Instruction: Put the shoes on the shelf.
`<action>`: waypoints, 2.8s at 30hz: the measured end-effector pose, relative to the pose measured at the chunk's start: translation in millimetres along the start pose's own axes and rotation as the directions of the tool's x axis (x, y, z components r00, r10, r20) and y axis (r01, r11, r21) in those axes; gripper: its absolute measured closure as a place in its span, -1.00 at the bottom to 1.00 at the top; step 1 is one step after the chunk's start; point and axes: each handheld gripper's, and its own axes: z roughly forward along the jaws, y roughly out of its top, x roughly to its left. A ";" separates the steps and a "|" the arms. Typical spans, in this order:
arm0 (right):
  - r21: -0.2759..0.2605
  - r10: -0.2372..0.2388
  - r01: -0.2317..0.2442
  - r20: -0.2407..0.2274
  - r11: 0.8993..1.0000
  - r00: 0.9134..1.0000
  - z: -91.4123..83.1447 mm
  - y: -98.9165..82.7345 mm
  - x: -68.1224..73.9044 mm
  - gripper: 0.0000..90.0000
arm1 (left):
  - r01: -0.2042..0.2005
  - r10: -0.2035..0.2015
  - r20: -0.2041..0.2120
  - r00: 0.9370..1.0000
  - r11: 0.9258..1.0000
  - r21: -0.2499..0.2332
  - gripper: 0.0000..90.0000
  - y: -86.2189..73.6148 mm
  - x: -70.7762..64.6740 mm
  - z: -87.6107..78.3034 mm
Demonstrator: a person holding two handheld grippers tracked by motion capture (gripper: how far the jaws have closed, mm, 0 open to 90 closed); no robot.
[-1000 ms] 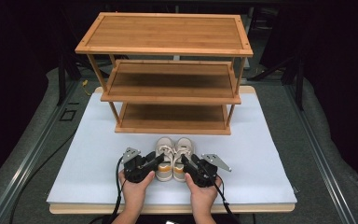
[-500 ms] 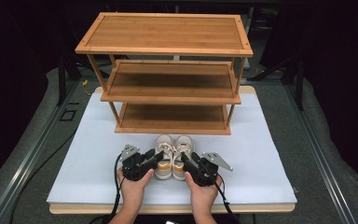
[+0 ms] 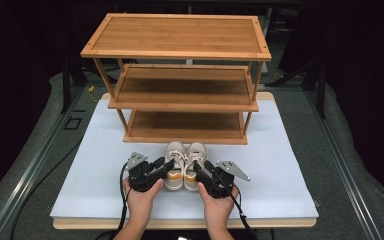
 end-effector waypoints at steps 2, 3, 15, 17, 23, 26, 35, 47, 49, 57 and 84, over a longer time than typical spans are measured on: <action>-0.006 -0.005 0.005 -0.004 1.000 1.000 -1.3 2.2 1.3 0.20 | 0.001 -0.001 0.003 1.000 1.000 -0.004 0.24 2.0 -0.4 -1.6; -0.007 -0.007 0.007 -0.004 1.000 1.000 -1.9 3.4 2.1 0.20 | 0.004 -0.004 0.004 1.000 1.000 -0.004 0.24 3.0 -0.5 -2.6; -0.032 -0.008 0.008 -0.026 0.999 1.000 -12.7 18.7 14.5 0.20 | -0.002 0.002 0.008 1.000 1.000 -0.028 0.23 22.8 -8.5 -19.5; -0.020 -0.013 0.012 -0.037 1.000 0.999 -17.0 23.3 17.6 0.20 | -0.006 0.006 0.007 1.000 1.000 -0.029 0.23 26.5 -10.6 -22.9; -0.036 -0.014 0.013 -0.034 0.999 0.999 -23.0 30.8 24.3 0.20 | -0.013 0.013 0.010 1.000 0.999 -0.040 0.23 35.0 -16.0 -31.3; -0.029 -0.017 0.016 -0.044 0.999 0.999 -28.1 34.6 26.1 0.20 | -0.021 0.021 0.014 1.000 0.999 -0.044 0.23 38.6 -18.6 -35.2; -0.052 -0.038 0.034 -0.059 0.998 0.998 -35.7 44.2 33.9 0.19 | -0.038 0.039 0.014 0.999 0.996 -0.080 0.23 50.5 -25.4 -43.2; -0.114 -0.088 0.082 -0.051 0.990 0.995 -41.5 69.9 48.6 0.19 | -0.057 0.060 0.018 0.998 0.988 -0.143 0.23 73.7 -31.4 -52.4; -0.120 -0.088 0.083 -0.037 0.989 0.995 -41.2 74.0 51.1 0.19 | -0.062 0.065 0.015 0.998 0.987 -0.149 0.23 77.9 -32.4 -53.5; -0.128 -0.112 0.102 -0.076 0.987 0.991 -41.0 90.5 55.1 0.19 | -0.071 0.075 0.014 0.997 0.984 -0.164 0.23 94.3 -34.0 -53.5; -0.123 -0.120 0.112 -0.057 0.986 0.991 -23.6 138.7 56.3 0.19 | -0.049 0.052 0.021 0.998 0.987 -0.154 0.23 141.9 -32.0 -34.0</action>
